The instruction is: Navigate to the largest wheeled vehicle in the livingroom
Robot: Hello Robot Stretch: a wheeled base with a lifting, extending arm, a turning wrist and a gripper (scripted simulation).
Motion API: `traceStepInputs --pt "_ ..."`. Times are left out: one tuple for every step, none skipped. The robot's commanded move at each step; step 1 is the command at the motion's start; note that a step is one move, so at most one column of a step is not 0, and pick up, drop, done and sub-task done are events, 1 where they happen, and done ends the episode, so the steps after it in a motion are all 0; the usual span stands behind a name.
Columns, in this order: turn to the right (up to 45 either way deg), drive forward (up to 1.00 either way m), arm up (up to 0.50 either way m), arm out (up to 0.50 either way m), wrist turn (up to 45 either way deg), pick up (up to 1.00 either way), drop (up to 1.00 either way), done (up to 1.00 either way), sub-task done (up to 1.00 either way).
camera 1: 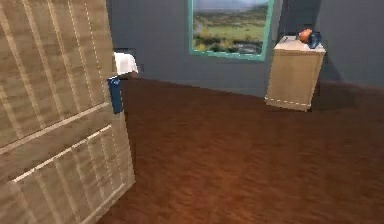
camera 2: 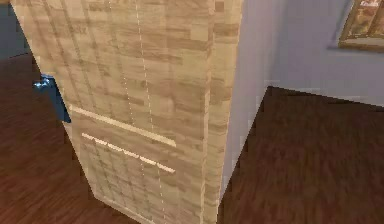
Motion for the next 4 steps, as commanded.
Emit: traceStepInputs --pt "9.0 0.00 0.00 0.00 0.0 0.00 0.00 0.00 0.00" --pt "0.0 1.00 0.00 0.00 0.0 0.00 0.00 0.00 0.00" --pt "0.0 0.25 0.00 0.00 0.0 0.00 0.00 0.00 0.00" --pt "-27.0 0.00 0.00 0.00 0.0 0.00 0.00 0.00 0.00"
